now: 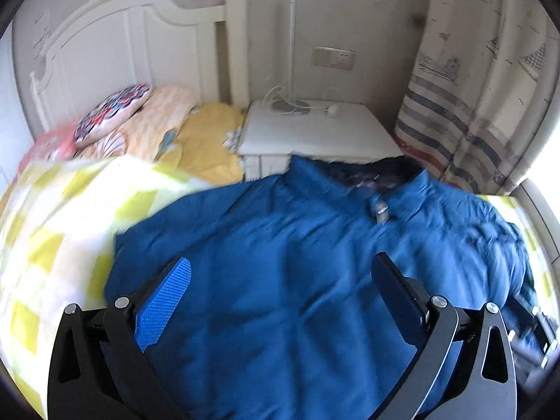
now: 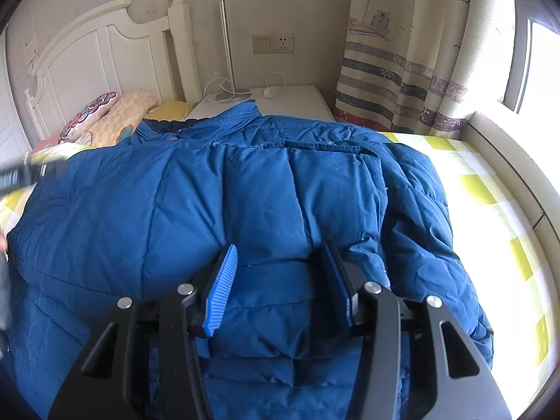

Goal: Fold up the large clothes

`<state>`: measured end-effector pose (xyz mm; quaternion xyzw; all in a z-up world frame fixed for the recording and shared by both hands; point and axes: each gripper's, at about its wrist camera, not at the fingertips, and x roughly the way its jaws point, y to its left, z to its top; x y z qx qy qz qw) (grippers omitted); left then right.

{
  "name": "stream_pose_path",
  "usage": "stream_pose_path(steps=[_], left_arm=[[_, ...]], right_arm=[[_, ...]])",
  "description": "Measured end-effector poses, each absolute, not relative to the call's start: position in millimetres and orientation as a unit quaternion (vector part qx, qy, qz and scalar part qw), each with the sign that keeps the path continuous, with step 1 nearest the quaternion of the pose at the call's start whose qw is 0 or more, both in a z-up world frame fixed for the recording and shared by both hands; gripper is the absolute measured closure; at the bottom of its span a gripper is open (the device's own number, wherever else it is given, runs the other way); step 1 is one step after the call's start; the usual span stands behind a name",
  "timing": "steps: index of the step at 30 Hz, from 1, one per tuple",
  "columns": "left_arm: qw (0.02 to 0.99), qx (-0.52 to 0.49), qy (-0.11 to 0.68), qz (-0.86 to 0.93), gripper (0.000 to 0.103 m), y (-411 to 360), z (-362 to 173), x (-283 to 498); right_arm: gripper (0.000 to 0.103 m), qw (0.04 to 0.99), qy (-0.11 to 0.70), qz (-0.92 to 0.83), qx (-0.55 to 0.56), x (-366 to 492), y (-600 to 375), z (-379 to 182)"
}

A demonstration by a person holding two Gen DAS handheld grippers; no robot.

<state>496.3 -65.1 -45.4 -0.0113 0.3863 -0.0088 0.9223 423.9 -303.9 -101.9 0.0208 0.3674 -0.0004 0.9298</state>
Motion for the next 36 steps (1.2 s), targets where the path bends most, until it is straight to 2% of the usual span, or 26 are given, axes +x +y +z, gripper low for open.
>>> stream_pose_path(steps=[5, 7, 11, 15, 20, 25, 30, 32, 34, 36], left_arm=[[0.91, 0.014, 0.414, -0.034, 0.004, -130, -58, 527], [0.907, 0.072, 0.415, -0.03, 0.004, -161, -79, 534], [0.908, 0.094, 0.408, -0.01, 0.004, -170, -100, 540], [0.896, 0.057, 0.437, -0.059, 0.004, -147, -90, 539], [0.915, 0.038, 0.401, -0.023, 0.004, -86, -61, 528], [0.895, 0.016, 0.445, 0.005, 0.004, -21, -97, 540], [0.917, 0.028, 0.399, -0.005, 0.004, -19, -103, 526], [0.916, 0.026, 0.4, -0.005, 0.004, -20, -104, 529], [0.916, 0.019, 0.401, -0.008, 0.004, -16, -104, 531], [0.918, 0.025, 0.397, -0.003, 0.004, -18, -103, 529]], right_arm=[[0.054, 0.929, 0.369, -0.002, 0.018, 424, -304, -102], [0.054, 0.93, 0.368, -0.001, 0.019, 424, -304, -102], [0.053, 0.93, 0.367, -0.001, 0.019, 424, -303, -102], [0.053, 0.929, 0.368, -0.002, 0.019, 424, -304, -102], [0.053, 0.93, 0.367, 0.003, 0.028, 422, -306, -102], [0.053, 0.93, 0.366, 0.006, 0.028, 422, -306, -102], [0.052, 0.93, 0.366, 0.006, 0.022, 422, -305, -101], [0.047, 0.929, 0.368, 0.015, 0.025, 423, -305, -102], [0.035, 0.928, 0.37, 0.037, 0.032, 423, -305, -101], [0.036, 0.924, 0.378, 0.042, 0.035, 423, -305, -97]])
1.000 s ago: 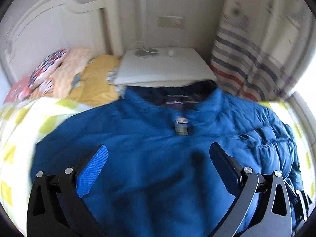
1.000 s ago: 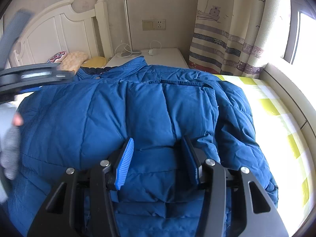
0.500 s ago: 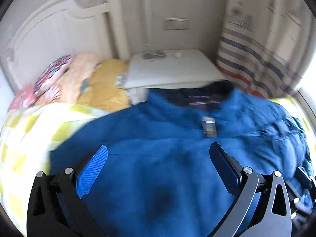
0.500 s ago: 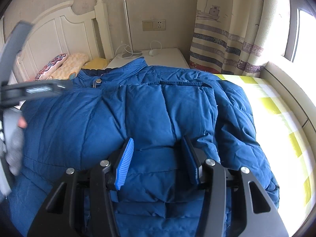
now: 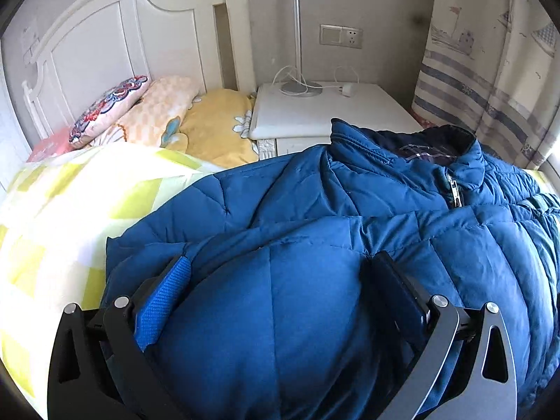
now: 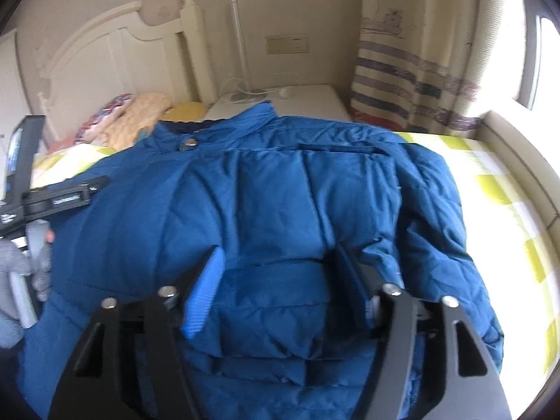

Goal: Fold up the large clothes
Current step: 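Press the folded jacket flat with both open grippers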

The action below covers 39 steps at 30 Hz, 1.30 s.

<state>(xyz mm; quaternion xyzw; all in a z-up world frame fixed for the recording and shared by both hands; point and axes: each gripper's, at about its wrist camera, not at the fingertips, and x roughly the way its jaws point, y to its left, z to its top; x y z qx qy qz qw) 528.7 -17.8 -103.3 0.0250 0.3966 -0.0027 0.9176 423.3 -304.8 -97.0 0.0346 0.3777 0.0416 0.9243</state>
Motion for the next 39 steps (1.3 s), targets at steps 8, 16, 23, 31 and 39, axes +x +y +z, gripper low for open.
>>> stream_pose_path(steps=[8, 16, 23, 31, 39], left_arm=[[0.92, 0.031, 0.39, 0.008, 0.004, -21, -103, 522], [0.921, 0.033, 0.387, 0.014, 0.004, -23, -103, 521], [0.922, 0.027, 0.387, 0.011, 0.004, -20, -104, 522], [0.922, 0.031, 0.385, 0.015, 0.004, -20, -104, 523], [0.923, 0.036, 0.382, 0.022, 0.004, -21, -104, 520]], right_arm=[[0.04, 0.941, 0.339, 0.01, 0.0, 456, -268, -60], [0.032, 0.912, 0.409, 0.017, -0.015, 491, -259, -81], [0.023, 0.923, 0.38, 0.041, -0.043, 450, -278, -95], [0.018, 0.928, 0.369, 0.018, -0.046, 412, -296, -91], [0.014, 0.925, 0.377, 0.044, -0.034, 413, -303, -98]])
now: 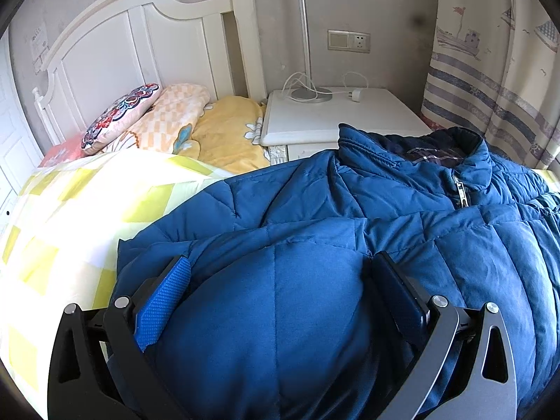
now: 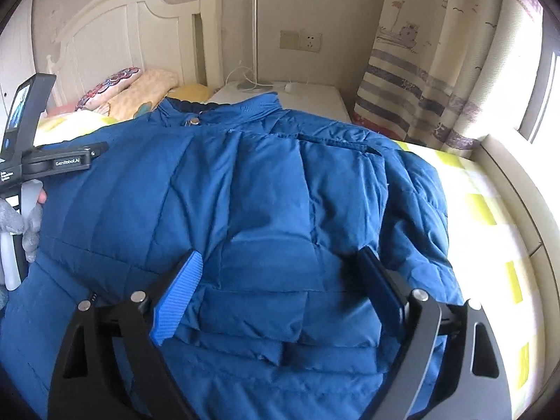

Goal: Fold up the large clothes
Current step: 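Press the folded jacket flat with both open grippers, then grasp the ribbed jacket hem with both grippers and lift it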

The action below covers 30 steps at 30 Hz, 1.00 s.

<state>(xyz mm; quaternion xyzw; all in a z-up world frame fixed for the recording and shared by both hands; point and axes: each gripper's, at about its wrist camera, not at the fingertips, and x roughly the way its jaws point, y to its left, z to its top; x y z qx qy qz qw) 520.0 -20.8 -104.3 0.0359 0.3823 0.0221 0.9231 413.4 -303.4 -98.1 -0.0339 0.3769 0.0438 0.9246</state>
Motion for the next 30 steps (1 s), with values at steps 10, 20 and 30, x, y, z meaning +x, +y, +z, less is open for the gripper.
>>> stream_pose_path(steps=[10, 20, 30], left_arm=[[0.924, 0.05, 0.377, 0.042, 0.004, -24, -103, 518], [0.895, 0.06, 0.438, 0.063, 0.004, -34, -90, 504], [0.885, 0.104, 0.447, -0.08, 0.004, -48, -102, 301]], right_arm=[[0.014, 0.924, 0.379, 0.046, -0.03, 414, -304, -100], [0.011, 0.92, 0.386, 0.065, -0.019, 414, -308, -98], [0.005, 0.887, 0.446, 0.091, -0.071, 317, -304, -117]])
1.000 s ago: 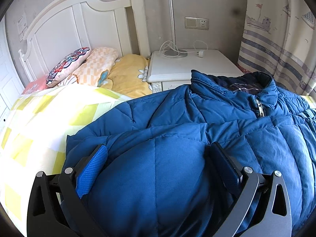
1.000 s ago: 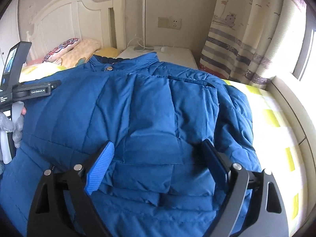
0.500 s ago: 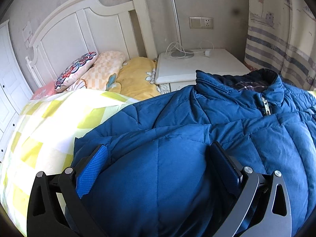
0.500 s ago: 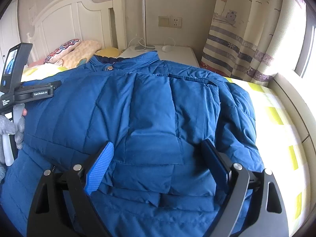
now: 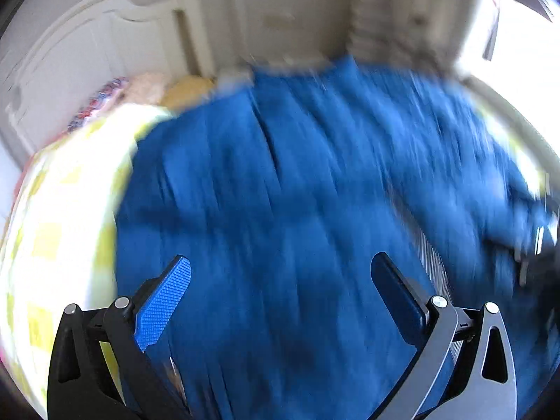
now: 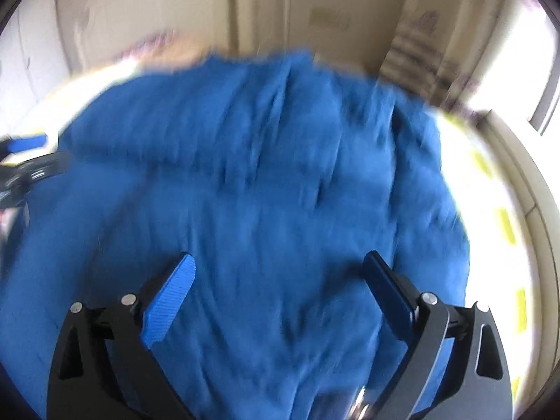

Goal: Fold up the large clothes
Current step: 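Grasp the ribbed jacket hem with both grippers and lift it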

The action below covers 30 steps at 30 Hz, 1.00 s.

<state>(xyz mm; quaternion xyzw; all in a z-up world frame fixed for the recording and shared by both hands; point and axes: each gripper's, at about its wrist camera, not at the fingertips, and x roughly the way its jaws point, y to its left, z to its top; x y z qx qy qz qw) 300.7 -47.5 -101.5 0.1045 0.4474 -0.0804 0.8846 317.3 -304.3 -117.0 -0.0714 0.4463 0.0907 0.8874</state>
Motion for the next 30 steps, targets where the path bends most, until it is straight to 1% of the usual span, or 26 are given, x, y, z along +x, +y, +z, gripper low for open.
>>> stream_pose_path(steps=[1, 2, 5, 7, 9, 10, 12, 13, 17, 21, 23, 25, 27, 30], left_arm=[[0.878, 0.119, 0.456, -0.079, 0.004, -47, -113, 293], [0.885, 0.11, 0.443, -0.091, 0.004, -39, -121, 280], [0.885, 0.07, 0.456, -0.058, 0.004, -16, -114, 265], [0.895, 0.043, 0.441, -0.046, 0.004, 0, -106, 249], [0.893, 0.046, 0.448, -0.023, 0.004, 13, -117, 239], [0.888, 0.027, 0.459, -0.026, 0.004, 21, -126, 238], [0.888, -0.013, 0.459, -0.035, 0.004, 35, -125, 238], [0.887, -0.017, 0.46, -0.032, 0.004, 37, -125, 240], [0.885, 0.01, 0.464, -0.017, 0.004, 29, -128, 244], [0.886, 0.0, 0.463, -0.006, 0.004, 31, -125, 237], [0.89, 0.002, 0.456, 0.001, 0.004, 28, -120, 225], [0.892, -0.011, 0.45, -0.035, 0.004, 23, -113, 205], [0.896, 0.001, 0.438, -0.068, 0.004, 11, -108, 181], [0.89, 0.083, 0.443, -0.071, 0.004, -19, -127, 163]], right_arm=[[0.004, 0.886, 0.45, 0.088, -0.064, 315, -308, -116], [0.003, 0.882, 0.46, 0.082, -0.057, 313, -312, -115], [0.003, 0.89, 0.448, 0.074, -0.042, 288, -318, -104], [0.003, 0.892, 0.441, 0.091, -0.04, 269, -321, -104], [0.003, 0.884, 0.455, 0.09, -0.058, 258, -322, -119], [0.003, 0.889, 0.445, 0.095, -0.055, 253, -324, -121], [0.003, 0.891, 0.442, 0.096, -0.039, 250, -329, -120], [0.003, 0.891, 0.441, 0.093, -0.04, 250, -328, -120], [0.003, 0.894, 0.437, 0.086, -0.045, 249, -326, -122], [0.003, 0.896, 0.437, 0.083, -0.021, 245, -331, -118], [0.003, 0.897, 0.434, 0.083, -0.006, 229, -331, -110], [0.003, 0.901, 0.418, 0.112, -0.002, 206, -324, -101], [0.003, 0.904, 0.407, 0.131, -0.027, 182, -312, -98], [0.002, 0.892, 0.42, 0.137, -0.097, 156, -289, -124]])
